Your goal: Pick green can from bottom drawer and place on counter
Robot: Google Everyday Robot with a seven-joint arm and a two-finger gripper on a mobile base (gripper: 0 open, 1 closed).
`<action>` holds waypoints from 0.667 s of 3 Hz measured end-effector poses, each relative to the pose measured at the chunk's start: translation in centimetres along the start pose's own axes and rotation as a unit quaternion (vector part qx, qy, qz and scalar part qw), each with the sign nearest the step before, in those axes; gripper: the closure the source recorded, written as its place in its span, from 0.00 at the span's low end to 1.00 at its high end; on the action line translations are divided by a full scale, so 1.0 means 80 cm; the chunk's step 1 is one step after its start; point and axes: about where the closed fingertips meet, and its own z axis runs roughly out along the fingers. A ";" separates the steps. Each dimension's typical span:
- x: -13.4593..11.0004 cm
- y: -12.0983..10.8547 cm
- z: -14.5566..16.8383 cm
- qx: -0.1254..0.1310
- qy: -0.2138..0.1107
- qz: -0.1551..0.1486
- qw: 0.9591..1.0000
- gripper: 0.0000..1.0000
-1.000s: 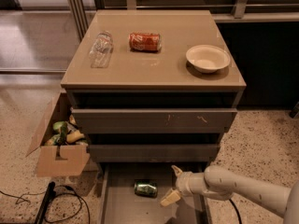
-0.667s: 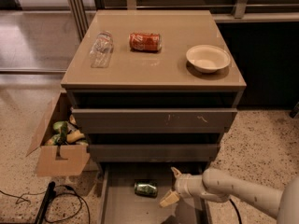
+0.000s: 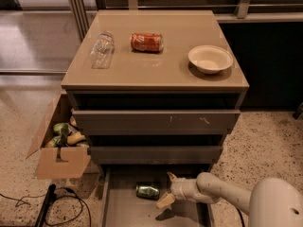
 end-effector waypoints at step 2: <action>0.000 -0.006 0.040 -0.011 0.010 -0.018 1.000 0.00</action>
Offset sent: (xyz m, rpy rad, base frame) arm 0.0271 0.0362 -0.0375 -0.0495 -0.0263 0.0746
